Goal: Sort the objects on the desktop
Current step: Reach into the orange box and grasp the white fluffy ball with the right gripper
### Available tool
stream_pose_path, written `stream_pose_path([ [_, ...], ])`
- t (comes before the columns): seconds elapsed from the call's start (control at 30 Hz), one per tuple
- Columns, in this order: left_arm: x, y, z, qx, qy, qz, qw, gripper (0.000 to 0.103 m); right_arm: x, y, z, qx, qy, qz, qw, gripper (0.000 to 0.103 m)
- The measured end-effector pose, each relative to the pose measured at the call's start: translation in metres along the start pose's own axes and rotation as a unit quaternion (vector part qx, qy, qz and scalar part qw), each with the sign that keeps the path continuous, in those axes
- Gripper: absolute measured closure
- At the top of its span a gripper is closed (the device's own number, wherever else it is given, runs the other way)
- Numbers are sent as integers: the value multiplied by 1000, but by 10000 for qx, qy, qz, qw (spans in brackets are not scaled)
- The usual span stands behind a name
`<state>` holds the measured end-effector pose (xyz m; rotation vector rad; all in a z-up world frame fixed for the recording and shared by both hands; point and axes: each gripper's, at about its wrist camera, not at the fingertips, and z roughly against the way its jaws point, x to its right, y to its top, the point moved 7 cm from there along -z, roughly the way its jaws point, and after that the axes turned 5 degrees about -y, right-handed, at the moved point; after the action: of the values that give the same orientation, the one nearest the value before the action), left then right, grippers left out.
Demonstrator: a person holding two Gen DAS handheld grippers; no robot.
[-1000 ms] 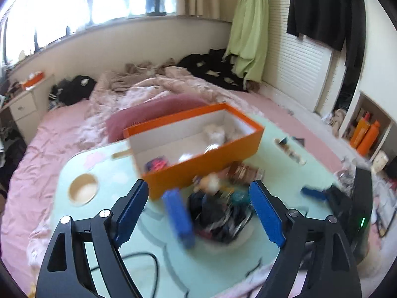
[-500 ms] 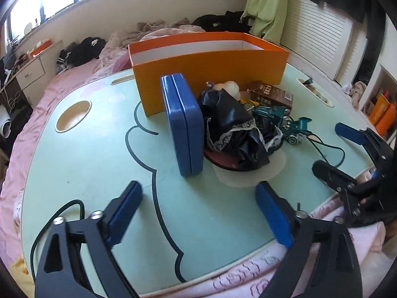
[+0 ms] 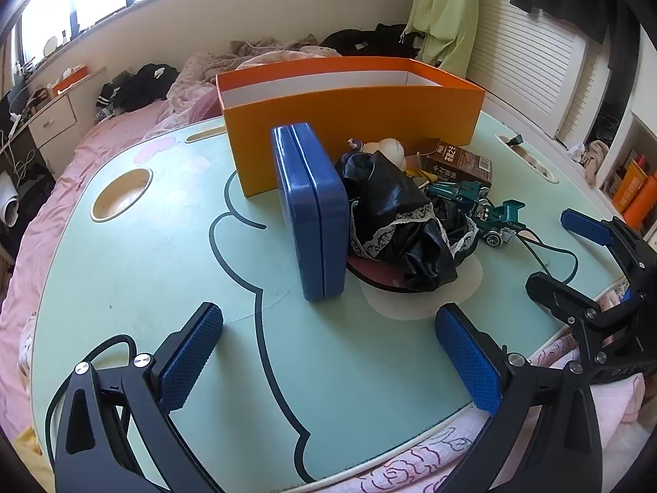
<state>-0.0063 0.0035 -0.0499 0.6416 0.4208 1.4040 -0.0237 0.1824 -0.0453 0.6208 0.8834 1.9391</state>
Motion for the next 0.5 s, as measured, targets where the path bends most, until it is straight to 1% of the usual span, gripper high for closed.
stream_pose_path([
  [0.03,0,0,0,-1,-6,4,10000,0,-1,1,1,-63,99,81,9999,0],
  [0.07,0,0,0,2,-2,9,10000,0,0,4,2,-133,213,173,9995,5],
  [0.1,1,0,0,1,-8,14,10000,0,4,7,5,-155,219,223,9994,14],
  [0.17,1,0,0,4,-8,11,10000,0,18,25,14,-91,49,206,9997,25],
  [0.27,0,0,0,3,-5,10,10000,0,40,77,28,207,138,-168,9995,26],
  [0.3,-1,0,1,5,-4,4,10000,0,44,90,27,198,194,-279,9992,26],
  [0.37,-2,-1,2,7,-14,5,10000,0,48,127,11,-70,411,-503,9979,26],
  [0.4,0,-1,1,5,-10,6,10000,0,46,148,-6,-341,482,-529,9969,26],
  [0.47,0,-1,2,10,-13,2,10000,0,40,175,-37,-781,542,-491,9943,26],
  [0.5,-1,-1,1,12,-11,1,10000,0,34,186,-57,-1030,588,-442,9920,28],
])
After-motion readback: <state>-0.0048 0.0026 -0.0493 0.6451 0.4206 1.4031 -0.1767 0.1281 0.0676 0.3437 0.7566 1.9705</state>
